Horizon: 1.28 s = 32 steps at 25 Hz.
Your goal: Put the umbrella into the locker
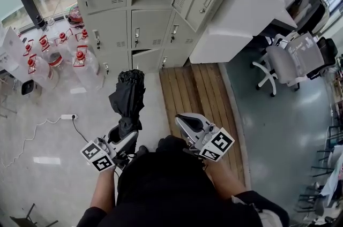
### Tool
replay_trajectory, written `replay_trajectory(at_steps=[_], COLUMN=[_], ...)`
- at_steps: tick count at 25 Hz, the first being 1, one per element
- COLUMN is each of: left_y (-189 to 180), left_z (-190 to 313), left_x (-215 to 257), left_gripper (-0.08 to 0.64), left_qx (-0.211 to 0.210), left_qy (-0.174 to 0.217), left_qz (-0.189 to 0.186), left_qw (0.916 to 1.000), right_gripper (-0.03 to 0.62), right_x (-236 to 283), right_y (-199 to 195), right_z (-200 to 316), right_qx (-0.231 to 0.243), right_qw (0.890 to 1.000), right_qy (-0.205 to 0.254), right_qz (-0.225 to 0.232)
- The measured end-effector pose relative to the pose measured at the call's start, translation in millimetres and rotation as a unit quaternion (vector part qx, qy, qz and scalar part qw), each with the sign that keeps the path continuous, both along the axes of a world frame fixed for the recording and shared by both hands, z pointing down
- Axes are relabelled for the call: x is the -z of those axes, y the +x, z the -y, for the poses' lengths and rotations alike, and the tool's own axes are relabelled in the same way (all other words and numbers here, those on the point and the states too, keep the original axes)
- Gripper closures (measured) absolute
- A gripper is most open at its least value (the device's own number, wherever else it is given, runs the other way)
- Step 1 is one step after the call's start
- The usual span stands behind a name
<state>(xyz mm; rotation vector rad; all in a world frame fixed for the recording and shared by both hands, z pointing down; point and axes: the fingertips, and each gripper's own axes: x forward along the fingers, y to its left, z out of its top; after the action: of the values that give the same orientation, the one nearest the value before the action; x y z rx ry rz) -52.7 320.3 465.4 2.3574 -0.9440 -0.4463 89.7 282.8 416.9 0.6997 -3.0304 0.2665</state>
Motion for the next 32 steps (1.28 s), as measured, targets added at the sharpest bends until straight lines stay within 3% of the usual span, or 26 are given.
replay_trajectory(at_steps=[11,18,26,32], left_y=[-12.2,-24.6,-32.3,-19.0], left_z=[23.6,54.1,120.9,179.7], left_x=[-6.8,-15.1,-11.3,-12.8], left_gripper=[0.302,0.301,0.302,0.302], left_qx=[0.007,0.033,0.047,0.048], left_qy=[-0.012,-0.029,-0.025,-0.04], left_qz=[-0.007,0.011,-0.003,0.011], left_qw=[0.9999,0.999,0.9985,0.998], right_gripper=[0.581,0.581,0.581,0.581], right_x=[-6.3,-13.2,-33.7,-38.1], right_y=[-11.0,-9.6,-2.6,10.9], right_z=[39.7,84.7,161.7,214.0], right_qx=[-0.02,-0.028,-0.025,-0.024], right_qw=[1.0,0.999,0.999,0.999], right_qy=[-0.018,-0.021,-0.033,-0.043], right_qz=[-0.006,0.006,-0.004,-0.004])
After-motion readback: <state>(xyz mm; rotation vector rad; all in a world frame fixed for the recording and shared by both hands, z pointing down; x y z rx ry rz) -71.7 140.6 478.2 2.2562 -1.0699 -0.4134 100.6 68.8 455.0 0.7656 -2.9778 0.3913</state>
